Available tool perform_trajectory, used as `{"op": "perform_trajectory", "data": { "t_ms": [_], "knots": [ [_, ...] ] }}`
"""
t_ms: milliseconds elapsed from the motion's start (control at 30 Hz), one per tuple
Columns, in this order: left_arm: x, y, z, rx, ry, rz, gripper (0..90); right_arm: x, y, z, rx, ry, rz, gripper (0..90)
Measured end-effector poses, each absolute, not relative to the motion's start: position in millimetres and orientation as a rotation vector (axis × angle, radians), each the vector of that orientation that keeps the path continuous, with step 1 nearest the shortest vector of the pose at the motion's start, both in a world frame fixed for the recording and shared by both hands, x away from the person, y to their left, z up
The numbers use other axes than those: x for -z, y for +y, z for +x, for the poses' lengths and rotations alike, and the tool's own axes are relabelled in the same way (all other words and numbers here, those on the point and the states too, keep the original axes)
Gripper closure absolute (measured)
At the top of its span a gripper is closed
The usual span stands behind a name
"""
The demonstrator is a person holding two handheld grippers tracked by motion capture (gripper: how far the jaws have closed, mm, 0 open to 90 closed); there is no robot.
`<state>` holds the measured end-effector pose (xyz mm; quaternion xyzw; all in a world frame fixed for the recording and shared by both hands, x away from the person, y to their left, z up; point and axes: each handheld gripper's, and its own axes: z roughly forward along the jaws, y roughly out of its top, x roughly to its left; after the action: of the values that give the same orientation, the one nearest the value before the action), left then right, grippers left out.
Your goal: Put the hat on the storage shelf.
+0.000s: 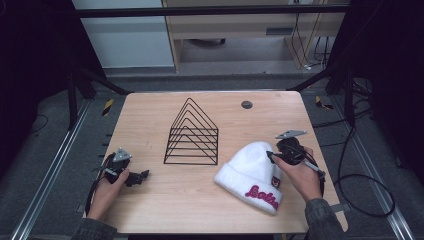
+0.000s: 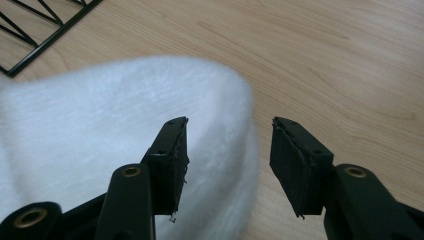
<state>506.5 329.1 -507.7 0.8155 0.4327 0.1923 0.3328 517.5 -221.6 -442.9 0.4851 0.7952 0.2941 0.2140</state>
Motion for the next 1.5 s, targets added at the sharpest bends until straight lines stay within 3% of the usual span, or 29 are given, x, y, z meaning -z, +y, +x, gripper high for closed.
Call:
{"op": "perform_trajectory", "data": {
  "t_ms": [600, 700, 833, 1067, 1500],
  "knots": [
    [508, 329, 507, -0.502, 1.131, 2.127, 0.0, 471, -209, 563, -0.77, 2.287, 1.473, 53.1],
    [508, 329, 507, -0.502, 1.131, 2.127, 0.0, 475, -209, 566, -0.747, 2.302, 1.493, 60.2],
    [508, 329, 507, -0.501, 1.129, 2.127, 0.0, 474, -208, 565, -0.759, 2.312, 1.481, 78.9],
    [508, 329, 507, -0.5, 1.129, 2.127, 0.0, 457, -204, 552, -0.825, 2.292, 1.385, 82.9],
    [508, 329, 506, -0.501, 1.127, 2.13, 0.0, 384, -182, 481, -1.107, 2.152, 1.076, 83.4]
  ]
}}
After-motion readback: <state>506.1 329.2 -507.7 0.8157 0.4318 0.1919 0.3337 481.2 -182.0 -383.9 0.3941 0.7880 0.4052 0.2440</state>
